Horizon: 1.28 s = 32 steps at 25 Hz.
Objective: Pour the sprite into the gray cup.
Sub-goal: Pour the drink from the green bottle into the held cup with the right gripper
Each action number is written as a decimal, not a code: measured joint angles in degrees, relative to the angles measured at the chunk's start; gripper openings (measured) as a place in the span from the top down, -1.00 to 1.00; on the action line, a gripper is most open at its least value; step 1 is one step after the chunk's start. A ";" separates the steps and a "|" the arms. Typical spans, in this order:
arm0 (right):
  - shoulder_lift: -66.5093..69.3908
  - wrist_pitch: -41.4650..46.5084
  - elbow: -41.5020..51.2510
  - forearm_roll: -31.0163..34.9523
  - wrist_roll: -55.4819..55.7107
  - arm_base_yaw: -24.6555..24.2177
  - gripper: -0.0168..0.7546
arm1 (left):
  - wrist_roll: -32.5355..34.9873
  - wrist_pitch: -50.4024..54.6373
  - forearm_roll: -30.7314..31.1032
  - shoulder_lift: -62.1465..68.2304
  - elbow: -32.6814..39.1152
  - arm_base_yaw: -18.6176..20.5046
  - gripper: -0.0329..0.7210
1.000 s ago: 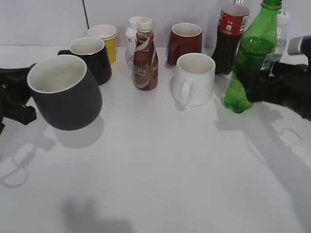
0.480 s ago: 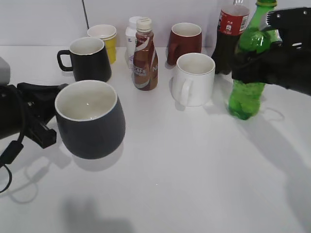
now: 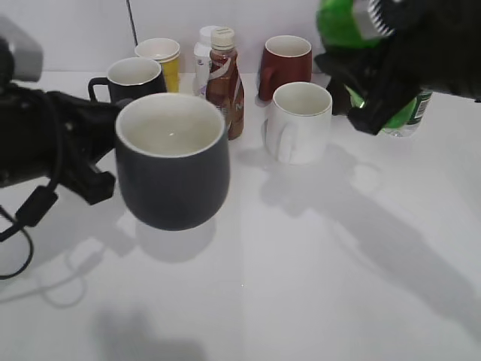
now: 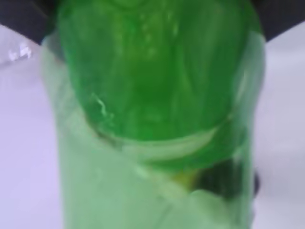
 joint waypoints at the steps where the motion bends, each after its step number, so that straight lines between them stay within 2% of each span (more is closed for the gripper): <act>1: -0.05 2.14 -0.77 -0.07 -2.61 1.41 -0.14 | -0.02 1.74 -0.17 0.00 -1.40 -1.11 0.75; 5: 0.68 8.97 -3.88 -0.07 -9.97 5.01 -0.14 | -0.07 7.27 -0.55 0.00 -5.30 -5.12 0.75; 8: 1.59 10.78 -6.40 -1.51 -13.04 5.29 -0.14 | -0.07 9.36 -0.66 0.00 -6.18 -6.38 0.75; 27: 5.27 11.39 -7.62 -17.24 -15.32 5.29 -0.14 | -0.07 10.70 -2.92 0.00 -6.32 -8.16 0.75; 32: 5.27 11.39 -7.79 -22.99 -15.32 5.29 -0.14 | -0.07 11.73 -2.92 1.01 -10.02 -8.16 0.75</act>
